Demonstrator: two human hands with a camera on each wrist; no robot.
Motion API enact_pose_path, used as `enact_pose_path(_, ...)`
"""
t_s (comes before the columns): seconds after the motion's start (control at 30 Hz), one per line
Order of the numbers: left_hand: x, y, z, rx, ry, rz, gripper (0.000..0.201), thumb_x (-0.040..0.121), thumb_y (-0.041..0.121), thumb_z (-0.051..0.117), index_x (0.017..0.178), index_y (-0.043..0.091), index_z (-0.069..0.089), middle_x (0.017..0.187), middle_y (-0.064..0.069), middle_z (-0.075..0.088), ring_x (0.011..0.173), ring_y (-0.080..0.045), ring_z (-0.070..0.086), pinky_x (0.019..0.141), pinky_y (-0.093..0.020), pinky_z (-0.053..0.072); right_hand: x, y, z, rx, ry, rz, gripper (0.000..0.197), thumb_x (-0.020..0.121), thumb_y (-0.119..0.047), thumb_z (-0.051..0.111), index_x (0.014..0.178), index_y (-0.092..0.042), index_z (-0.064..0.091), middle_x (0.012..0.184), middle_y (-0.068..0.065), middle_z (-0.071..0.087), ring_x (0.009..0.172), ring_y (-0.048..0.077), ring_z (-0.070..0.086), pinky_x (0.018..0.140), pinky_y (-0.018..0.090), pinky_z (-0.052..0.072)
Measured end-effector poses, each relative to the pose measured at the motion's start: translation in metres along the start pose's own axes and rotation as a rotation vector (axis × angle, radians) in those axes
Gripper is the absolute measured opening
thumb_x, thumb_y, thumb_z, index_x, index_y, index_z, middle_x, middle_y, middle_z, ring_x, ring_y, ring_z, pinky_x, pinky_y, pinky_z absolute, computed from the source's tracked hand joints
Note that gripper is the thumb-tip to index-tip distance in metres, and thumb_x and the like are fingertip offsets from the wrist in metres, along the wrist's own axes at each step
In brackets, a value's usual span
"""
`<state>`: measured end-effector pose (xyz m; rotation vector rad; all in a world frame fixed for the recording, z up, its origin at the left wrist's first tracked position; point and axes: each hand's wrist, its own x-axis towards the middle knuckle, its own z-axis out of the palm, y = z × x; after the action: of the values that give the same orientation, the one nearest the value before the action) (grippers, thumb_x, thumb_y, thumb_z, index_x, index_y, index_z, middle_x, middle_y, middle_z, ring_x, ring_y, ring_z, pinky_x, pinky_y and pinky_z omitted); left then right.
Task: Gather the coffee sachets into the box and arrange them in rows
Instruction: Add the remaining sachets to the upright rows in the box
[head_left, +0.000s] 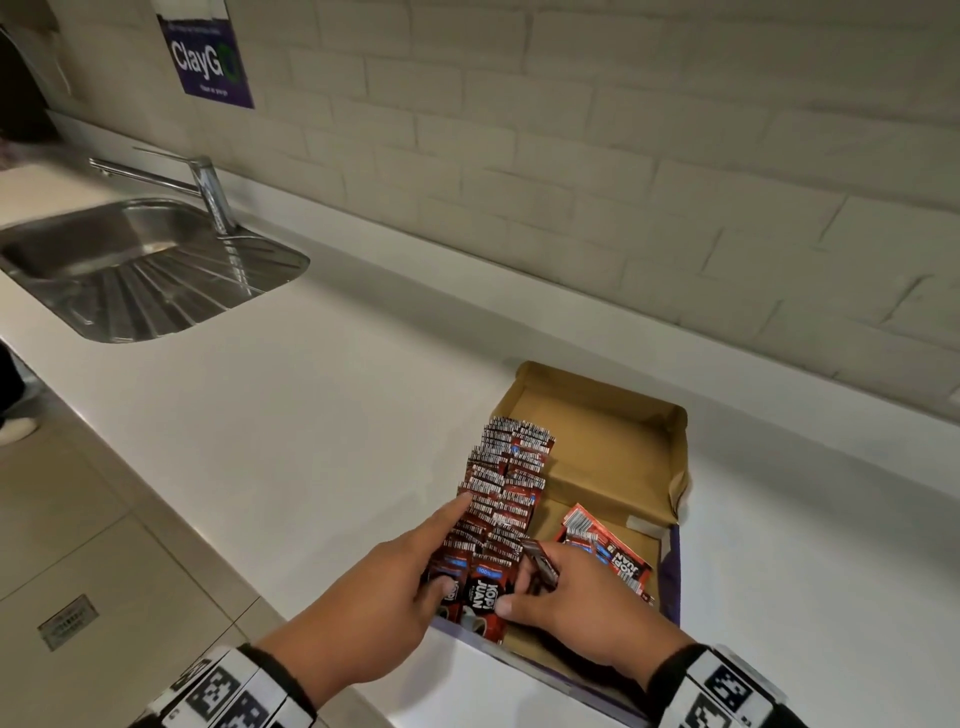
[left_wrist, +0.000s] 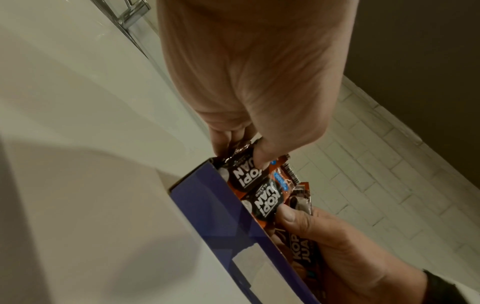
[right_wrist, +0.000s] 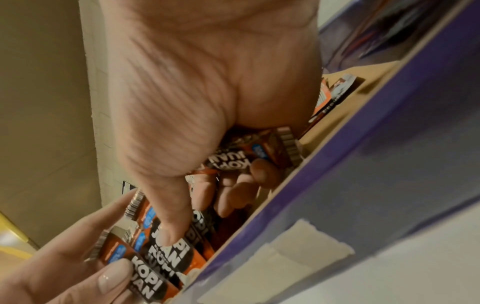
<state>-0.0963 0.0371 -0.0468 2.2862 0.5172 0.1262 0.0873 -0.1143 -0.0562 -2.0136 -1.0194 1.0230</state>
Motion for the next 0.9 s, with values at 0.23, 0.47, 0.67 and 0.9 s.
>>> enact_pose_path(0.23, 0.003, 0.002, -0.012, -0.030, 0.002, -0.004, 0.066, 0.094, 0.051, 0.061, 0.148, 0.060, 0.024, 0.158, 0.038, 0.008, 0.145, 0.015, 0.014, 0.112, -0.007, 0.020, -0.010, 0.001, -0.013, -0.051, 0.005, 0.026, 0.027, 0.080, -0.041, 0.084, 0.084, -0.021, 0.067, 0.077, -0.010, 0.071, 0.068, -0.003, 0.060, 0.072, 0.022, 0.051)
enact_pose_path(0.47, 0.027, 0.040, -0.021, 0.512, -0.249, 0.035, 0.090, 0.090, 0.079, 0.024, 0.160, 0.031, -0.003, 0.165, 0.016, -0.013, 0.151, -0.005, -0.020, 0.126, -0.040, -0.004, -0.016, 0.003, -0.026, -0.025, 0.109, 0.033, 0.023, 0.083, -0.036, 0.083, 0.086, -0.019, 0.067, 0.075, -0.005, 0.070, 0.065, 0.001, 0.060, 0.072, 0.028, 0.054)
enact_pose_path(0.67, 0.036, 0.045, -0.017, 0.714, -0.362, -0.043, 0.098, 0.088, 0.083, 0.014, 0.160, 0.019, -0.009, 0.166, 0.003, -0.019, 0.152, -0.015, -0.021, 0.124, -0.052, -0.006, -0.023, 0.002, -0.033, -0.013, 0.139, 0.039, 0.021, 0.084, -0.036, 0.081, 0.084, -0.021, 0.067, 0.081, -0.001, 0.072, 0.067, 0.000, 0.061, 0.067, 0.016, 0.050)
enact_pose_path(0.9, 0.046, 0.048, -0.024, 0.686, -0.329, -0.037, 0.107, 0.076, 0.089, 0.004, 0.160, 0.022, -0.007, 0.166, 0.005, -0.019, 0.151, -0.013, -0.022, 0.125, -0.049, -0.008, -0.026, 0.003, -0.038, 0.032, 0.155, 0.049, 0.019, 0.085, -0.031, 0.081, 0.087, -0.016, 0.068, 0.083, 0.003, 0.072, 0.066, 0.001, 0.060, 0.066, 0.014, 0.050)
